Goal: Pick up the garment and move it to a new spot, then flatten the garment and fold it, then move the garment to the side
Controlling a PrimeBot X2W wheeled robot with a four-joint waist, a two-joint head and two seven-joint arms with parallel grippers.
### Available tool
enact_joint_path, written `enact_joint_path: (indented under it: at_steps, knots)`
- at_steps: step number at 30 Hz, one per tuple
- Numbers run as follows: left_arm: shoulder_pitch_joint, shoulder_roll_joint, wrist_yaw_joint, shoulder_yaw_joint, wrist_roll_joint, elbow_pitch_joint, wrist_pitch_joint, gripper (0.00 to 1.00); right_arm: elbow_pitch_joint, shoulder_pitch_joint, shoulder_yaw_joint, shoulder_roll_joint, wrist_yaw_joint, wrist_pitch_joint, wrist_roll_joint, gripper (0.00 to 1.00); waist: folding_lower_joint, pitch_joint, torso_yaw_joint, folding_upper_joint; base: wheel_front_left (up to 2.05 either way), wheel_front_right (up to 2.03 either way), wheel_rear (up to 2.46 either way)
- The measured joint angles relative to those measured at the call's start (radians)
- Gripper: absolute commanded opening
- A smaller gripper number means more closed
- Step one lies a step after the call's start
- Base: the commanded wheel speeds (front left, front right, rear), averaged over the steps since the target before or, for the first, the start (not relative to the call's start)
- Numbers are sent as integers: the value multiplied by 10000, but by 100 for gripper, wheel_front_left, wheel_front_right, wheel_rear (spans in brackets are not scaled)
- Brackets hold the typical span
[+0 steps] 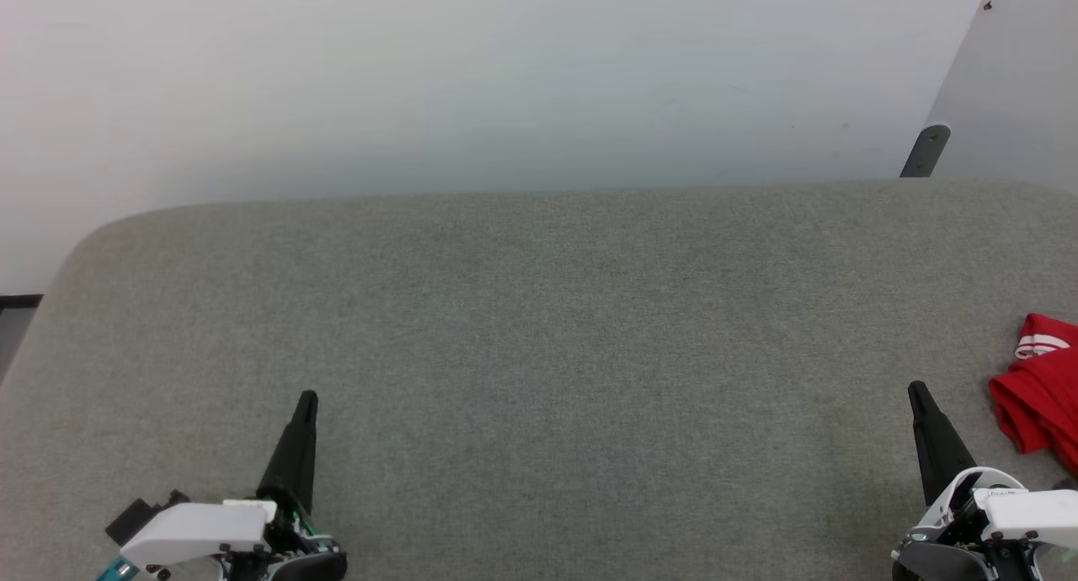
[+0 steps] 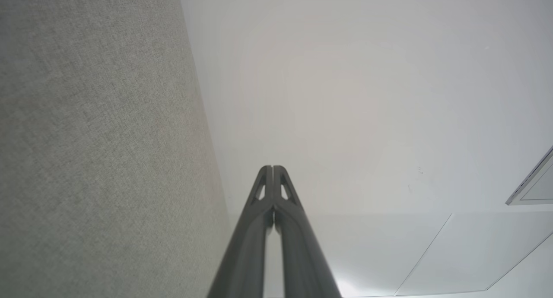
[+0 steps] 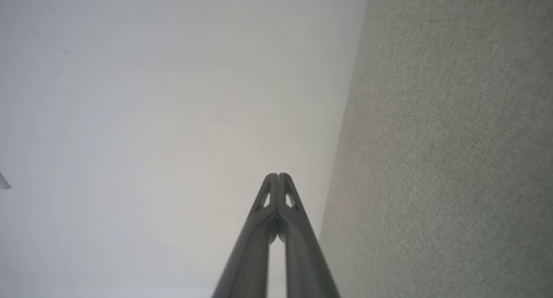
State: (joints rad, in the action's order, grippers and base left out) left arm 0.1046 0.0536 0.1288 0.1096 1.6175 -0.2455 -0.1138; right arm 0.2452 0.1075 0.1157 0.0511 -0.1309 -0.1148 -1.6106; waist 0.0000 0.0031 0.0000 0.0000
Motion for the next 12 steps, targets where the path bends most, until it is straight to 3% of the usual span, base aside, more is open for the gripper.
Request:
enact_joint_path:
  at_steps: [12]
  knots:
    - [1, -4, 0, 6, -10, 0, 0, 0, 0, 0, 0, 0, 0, 0, 0, 0, 0, 0, 0, 0, 0, 0, 0]
